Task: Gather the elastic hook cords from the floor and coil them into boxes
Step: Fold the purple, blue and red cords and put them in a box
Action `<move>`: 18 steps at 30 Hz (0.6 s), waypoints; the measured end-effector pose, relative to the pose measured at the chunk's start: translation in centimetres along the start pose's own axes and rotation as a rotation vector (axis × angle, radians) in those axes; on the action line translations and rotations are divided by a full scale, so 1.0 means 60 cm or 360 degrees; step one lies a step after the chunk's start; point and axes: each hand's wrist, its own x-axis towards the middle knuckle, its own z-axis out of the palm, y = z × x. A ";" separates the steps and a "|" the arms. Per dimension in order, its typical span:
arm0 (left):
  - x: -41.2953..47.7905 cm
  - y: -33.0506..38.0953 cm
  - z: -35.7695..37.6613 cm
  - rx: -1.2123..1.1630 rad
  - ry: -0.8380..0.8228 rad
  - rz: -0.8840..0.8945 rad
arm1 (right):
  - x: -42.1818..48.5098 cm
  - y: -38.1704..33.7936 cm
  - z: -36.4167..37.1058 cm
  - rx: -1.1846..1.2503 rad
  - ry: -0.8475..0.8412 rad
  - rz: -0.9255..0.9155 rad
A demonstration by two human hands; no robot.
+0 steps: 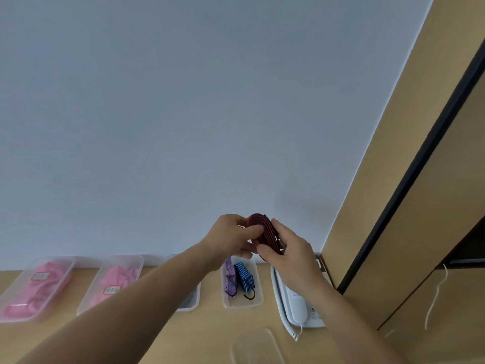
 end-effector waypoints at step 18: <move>0.037 -0.154 -0.094 -0.0524 -0.0289 -0.0407 | 0.052 0.073 0.073 0.0375 -0.0295 0.0394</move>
